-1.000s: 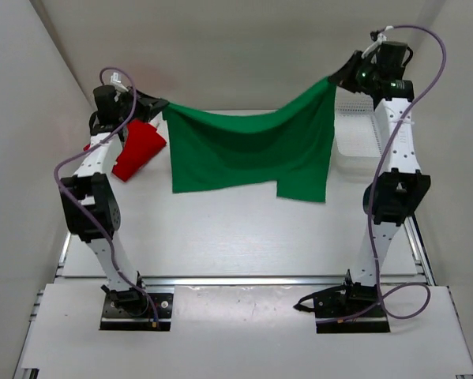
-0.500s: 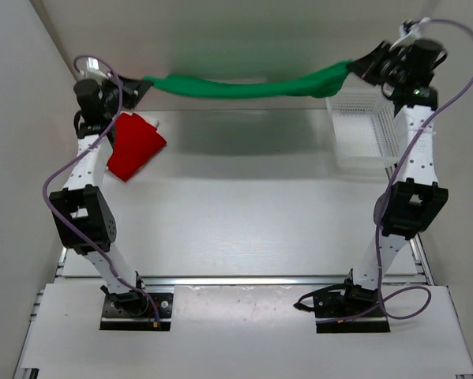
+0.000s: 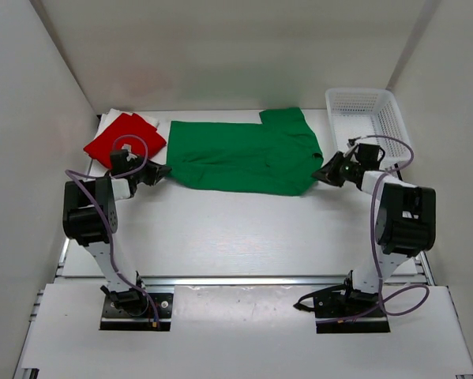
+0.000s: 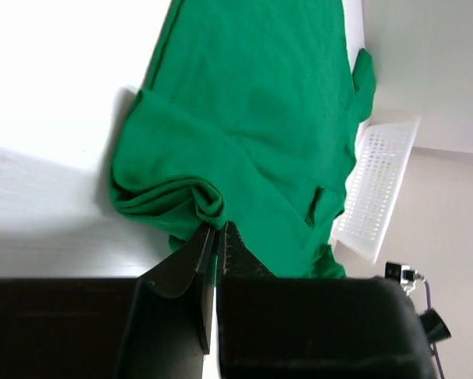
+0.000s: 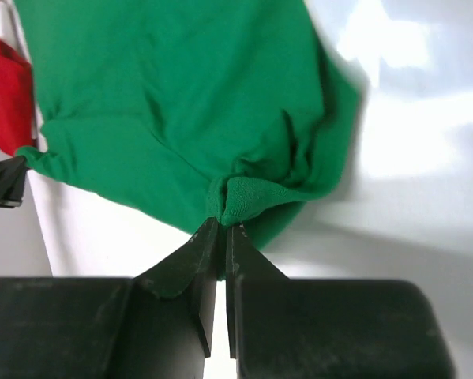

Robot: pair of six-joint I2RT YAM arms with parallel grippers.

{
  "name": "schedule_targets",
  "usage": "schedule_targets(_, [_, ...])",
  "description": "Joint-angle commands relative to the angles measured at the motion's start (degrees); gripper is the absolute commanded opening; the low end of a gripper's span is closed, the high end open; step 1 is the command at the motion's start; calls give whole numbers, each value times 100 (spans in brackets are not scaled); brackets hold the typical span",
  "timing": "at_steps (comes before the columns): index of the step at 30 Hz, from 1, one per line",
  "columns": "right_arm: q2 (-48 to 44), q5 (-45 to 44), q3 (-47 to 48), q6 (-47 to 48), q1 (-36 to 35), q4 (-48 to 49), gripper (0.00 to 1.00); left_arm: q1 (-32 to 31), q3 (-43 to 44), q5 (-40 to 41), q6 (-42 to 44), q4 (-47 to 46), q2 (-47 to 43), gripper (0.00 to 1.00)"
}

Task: Fold and stack the t-shirts
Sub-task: Fold the flattened tshirt in 1/3 of the way

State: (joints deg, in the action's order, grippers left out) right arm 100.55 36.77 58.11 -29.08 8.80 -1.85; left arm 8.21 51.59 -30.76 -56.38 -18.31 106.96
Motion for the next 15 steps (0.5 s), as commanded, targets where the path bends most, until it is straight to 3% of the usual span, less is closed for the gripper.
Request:
schedule_targets(1, [-755,-249,-562,-98,78,888,0,111,-131,44,373,-148,-245,0])
schedule_targets(10, [-2362,-1137,-2766,-695,412,949,0,506,-650,605,1602,1750,-1387,0])
schedule_targets(15, [-3523,-699,-4006,-1160,1061,1230,0,787,-1080,914,2254,2787,-2063,0])
